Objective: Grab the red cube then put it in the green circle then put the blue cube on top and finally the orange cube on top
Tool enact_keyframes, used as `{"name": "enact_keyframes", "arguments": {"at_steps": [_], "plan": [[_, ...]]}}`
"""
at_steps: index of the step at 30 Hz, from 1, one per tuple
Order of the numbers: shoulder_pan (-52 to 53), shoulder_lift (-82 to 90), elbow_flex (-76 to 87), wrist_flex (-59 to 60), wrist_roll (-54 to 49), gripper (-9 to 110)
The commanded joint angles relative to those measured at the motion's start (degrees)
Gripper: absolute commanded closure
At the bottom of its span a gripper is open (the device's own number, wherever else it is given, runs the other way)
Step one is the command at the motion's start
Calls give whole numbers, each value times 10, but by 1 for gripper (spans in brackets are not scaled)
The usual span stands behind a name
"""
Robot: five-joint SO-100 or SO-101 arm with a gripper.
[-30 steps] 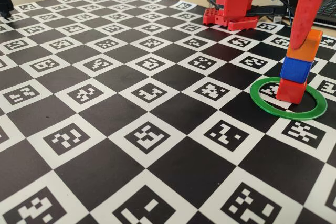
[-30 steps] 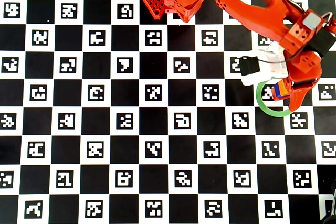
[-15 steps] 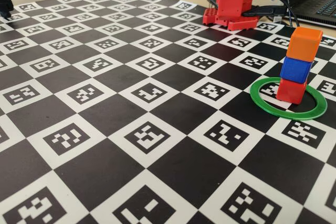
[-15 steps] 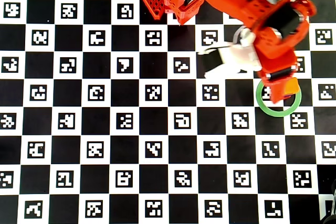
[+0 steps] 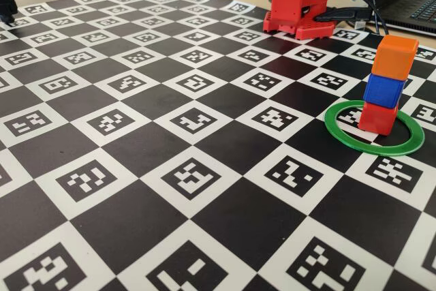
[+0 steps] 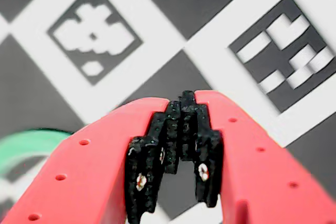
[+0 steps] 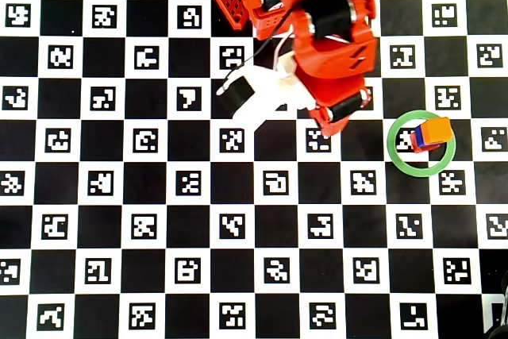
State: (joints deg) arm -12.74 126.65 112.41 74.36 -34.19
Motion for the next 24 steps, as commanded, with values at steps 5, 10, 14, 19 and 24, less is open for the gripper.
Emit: {"name": "enact_keyframes", "arguments": {"at_steps": [5, 10, 14, 19, 24], "plan": [[39, 163, 148, -94, -220, 107], [68, 250, 258, -132, -263, 107], [76, 316, 337, -142, -295, 107], [72, 397, 413, -140, -320, 107], [81, 445, 462, -126, -351, 107]]}}
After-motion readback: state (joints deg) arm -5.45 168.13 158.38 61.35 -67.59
